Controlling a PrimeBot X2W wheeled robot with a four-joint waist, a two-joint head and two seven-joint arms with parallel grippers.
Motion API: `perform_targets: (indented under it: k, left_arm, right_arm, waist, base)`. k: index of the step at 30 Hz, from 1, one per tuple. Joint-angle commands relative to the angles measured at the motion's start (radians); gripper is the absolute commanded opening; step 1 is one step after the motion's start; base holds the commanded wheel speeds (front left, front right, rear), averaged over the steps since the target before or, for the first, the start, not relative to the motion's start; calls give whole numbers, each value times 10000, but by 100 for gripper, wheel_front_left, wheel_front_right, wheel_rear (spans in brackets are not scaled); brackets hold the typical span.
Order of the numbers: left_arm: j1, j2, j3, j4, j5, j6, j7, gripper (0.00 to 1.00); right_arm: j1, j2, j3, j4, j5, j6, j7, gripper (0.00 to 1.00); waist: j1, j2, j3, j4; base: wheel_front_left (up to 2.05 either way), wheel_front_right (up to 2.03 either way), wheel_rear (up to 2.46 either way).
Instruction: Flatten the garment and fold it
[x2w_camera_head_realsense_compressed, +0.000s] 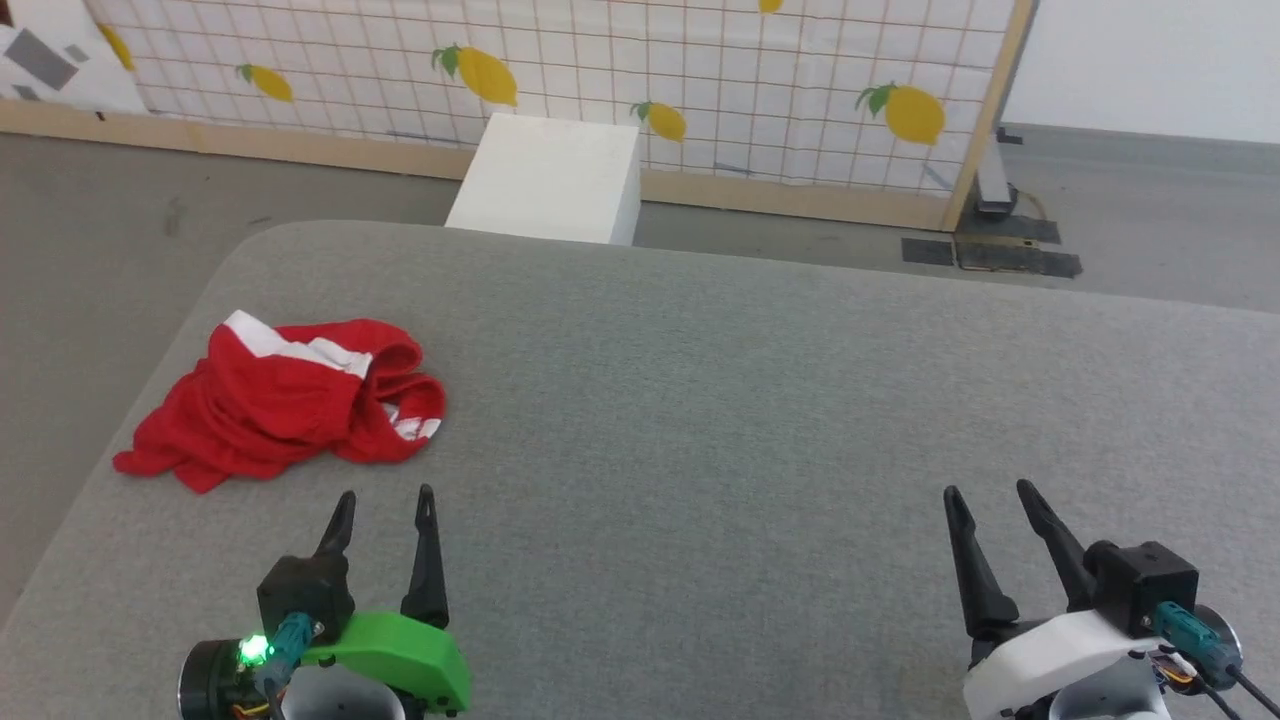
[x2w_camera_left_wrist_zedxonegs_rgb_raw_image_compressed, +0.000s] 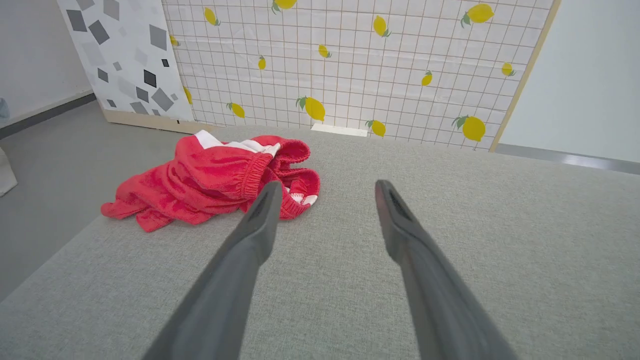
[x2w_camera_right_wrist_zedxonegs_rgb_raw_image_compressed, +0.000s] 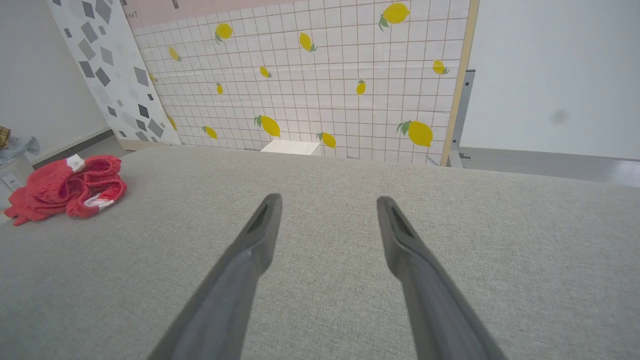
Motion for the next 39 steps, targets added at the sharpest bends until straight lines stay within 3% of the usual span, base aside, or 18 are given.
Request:
perform_targets:
  k: [1,39]
  left_arm:
    - [200,-20,-23,33,-150,112,-135,100]
    - [636,-33,-99,225,-558,488,-913,100]
  right_arm:
    - [140,-5,37,87,131,-7,-140,100]
    - [327,-7,305,682,386,-12,-921,100]
  waist:
    - [0,0,-13,196]
    - [0,0,-75,2093]
  base:
    - [0,0,0]
    - [0,0,0]
